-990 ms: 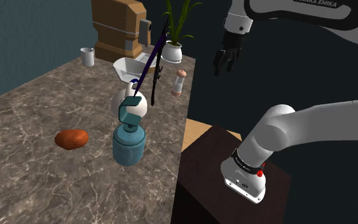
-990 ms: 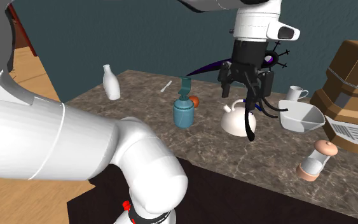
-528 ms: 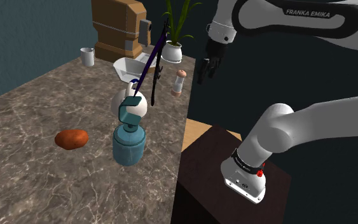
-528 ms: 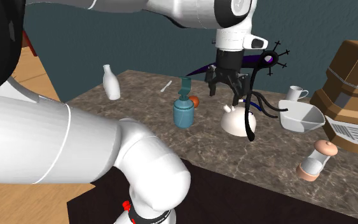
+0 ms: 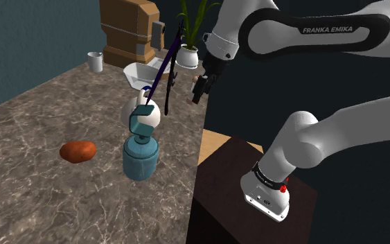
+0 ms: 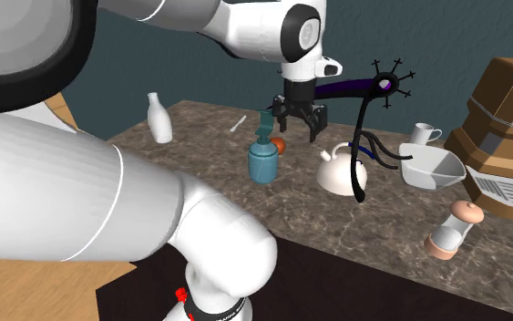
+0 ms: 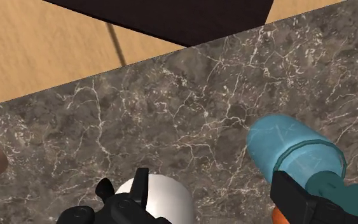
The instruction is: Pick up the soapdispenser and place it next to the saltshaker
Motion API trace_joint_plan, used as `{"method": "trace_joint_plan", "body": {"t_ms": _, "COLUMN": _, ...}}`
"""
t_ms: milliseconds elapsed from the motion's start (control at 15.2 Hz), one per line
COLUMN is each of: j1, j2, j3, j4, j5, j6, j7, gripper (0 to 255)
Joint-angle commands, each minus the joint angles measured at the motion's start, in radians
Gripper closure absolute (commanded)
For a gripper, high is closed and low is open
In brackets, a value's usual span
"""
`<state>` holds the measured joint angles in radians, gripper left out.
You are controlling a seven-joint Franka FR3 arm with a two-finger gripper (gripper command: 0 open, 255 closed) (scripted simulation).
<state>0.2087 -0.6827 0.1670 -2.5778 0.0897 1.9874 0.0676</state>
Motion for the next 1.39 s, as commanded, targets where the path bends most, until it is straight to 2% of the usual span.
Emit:
{"method": "trace_joint_plan", "body": {"t_ms": 0, "j1": 0.029, "j2": 0.033, "j3": 0.026, "j4": -0.011, "j5": 0.018, "j6": 0.076, "j7": -0.006, "gripper": 0}}
{"method": "trace_joint_plan", "body": {"t_ms": 462, "j1": 0.120, "j2": 0.151, "j3": 0.125, "j4": -0.012, "j5": 0.063, "j6": 0.302, "j7": -0.014, "gripper": 0}}
{"method": "trace_joint_plan", "body": {"t_ms": 792, "j1": 0.170, "j2": 0.250, "j3": 0.202, "j4": 0.007, "j5": 0.067, "j6": 0.459, "j7": -0.012, "gripper": 0}}
{"method": "trace_joint_plan", "body": {"t_ms": 1320, "j1": 0.153, "j2": 0.354, "j3": 0.238, "j4": -0.008, "j5": 0.039, "j6": 0.587, "j7": 0.010, "gripper": 0}}
